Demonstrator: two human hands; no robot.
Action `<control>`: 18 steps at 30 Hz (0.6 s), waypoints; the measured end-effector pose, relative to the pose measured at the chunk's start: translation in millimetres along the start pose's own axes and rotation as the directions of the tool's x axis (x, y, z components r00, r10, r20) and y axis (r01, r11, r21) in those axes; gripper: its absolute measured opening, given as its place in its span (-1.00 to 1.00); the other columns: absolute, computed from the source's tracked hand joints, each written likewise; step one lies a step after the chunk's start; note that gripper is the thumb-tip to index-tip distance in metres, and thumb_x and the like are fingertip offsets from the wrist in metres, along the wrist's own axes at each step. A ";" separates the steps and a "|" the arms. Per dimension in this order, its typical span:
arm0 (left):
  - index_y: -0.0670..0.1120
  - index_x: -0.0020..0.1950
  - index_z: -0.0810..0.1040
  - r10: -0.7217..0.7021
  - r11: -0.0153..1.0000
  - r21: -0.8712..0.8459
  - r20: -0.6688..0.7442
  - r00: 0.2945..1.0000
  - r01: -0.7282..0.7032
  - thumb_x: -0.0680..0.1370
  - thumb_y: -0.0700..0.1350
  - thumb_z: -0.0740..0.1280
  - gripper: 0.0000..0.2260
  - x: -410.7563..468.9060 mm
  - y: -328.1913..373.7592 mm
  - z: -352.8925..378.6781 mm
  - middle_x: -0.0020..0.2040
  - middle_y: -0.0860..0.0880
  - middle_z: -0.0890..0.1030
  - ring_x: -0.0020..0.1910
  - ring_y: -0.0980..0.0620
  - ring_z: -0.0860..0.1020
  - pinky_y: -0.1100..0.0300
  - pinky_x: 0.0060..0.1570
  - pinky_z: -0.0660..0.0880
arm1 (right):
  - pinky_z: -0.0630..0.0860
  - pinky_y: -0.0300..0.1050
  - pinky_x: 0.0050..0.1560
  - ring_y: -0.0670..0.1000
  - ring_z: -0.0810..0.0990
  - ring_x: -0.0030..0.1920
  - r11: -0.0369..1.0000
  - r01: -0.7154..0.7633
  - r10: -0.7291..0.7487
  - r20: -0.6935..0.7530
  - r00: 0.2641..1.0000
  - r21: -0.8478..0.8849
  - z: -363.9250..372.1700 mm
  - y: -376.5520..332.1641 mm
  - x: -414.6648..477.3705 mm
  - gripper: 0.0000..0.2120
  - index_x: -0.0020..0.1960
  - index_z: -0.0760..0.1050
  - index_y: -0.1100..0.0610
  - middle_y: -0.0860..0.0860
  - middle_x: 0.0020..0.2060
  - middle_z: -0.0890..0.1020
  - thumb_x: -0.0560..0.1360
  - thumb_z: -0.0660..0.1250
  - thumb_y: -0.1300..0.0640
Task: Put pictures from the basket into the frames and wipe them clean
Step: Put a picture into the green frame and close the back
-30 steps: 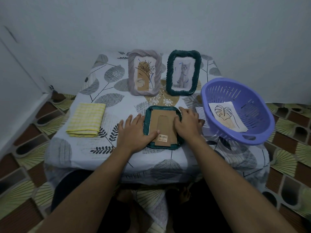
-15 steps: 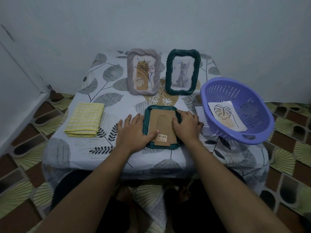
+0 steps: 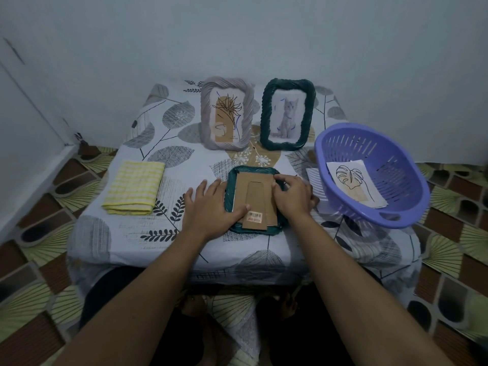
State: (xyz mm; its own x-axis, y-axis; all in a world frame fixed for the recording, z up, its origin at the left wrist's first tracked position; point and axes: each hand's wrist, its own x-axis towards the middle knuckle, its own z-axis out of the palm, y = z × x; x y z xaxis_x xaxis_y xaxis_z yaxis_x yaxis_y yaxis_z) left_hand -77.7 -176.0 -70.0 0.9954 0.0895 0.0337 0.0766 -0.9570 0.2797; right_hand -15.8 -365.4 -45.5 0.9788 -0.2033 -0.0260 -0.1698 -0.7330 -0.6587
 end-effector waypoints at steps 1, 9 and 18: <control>0.06 0.60 0.12 0.000 1.000 0.000 0.000 1.000 0.000 0.40 0.59 -0.08 -0.08 -0.1 0.2 -0.3 0.61 0.01 0.15 0.59 -0.09 0.06 -0.23 0.50 -0.06 | 0.12 0.12 0.39 0.05 0.28 0.42 1.000 -0.009 0.009 0.004 1.000 0.006 -0.6 -0.1 0.2 -0.73 0.25 0.56 -0.15 -0.08 0.32 0.52 0.56 0.34 -0.06; 0.05 0.60 0.14 -0.009 1.000 -0.006 -0.003 1.000 0.009 0.37 0.60 -0.10 -0.05 -0.4 0.5 -0.3 0.61 0.02 0.16 0.59 -0.09 0.06 -0.23 0.50 -0.05 | 0.13 0.12 0.38 0.09 0.31 0.40 0.994 0.014 -0.015 0.010 1.000 0.105 -6.5 -4.9 -7.5 -0.68 0.29 0.48 -0.06 -0.02 0.30 0.50 0.55 0.23 0.07; 0.07 0.59 0.15 -0.010 0.999 -0.037 -0.010 1.000 0.010 0.39 0.59 -0.03 -0.09 -2.0 2.5 -1.7 0.61 0.02 0.17 0.59 -0.08 0.06 -0.23 0.51 -0.04 | -0.06 0.21 0.51 0.09 0.01 0.57 0.916 0.304 -0.240 0.252 0.938 -0.262 13.0 6.1 -32.6 -0.56 0.55 0.14 -0.19 -0.04 0.62 0.03 0.68 -0.06 -0.09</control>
State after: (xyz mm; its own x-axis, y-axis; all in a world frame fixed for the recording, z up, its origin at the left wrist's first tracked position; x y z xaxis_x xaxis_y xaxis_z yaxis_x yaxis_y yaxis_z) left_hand -79.5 -178.1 -67.8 0.9940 0.1020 0.0404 0.0842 -0.9454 0.3150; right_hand -47.3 -354.8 -58.4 0.9874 0.1483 -0.0558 0.1122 -0.9033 -0.4142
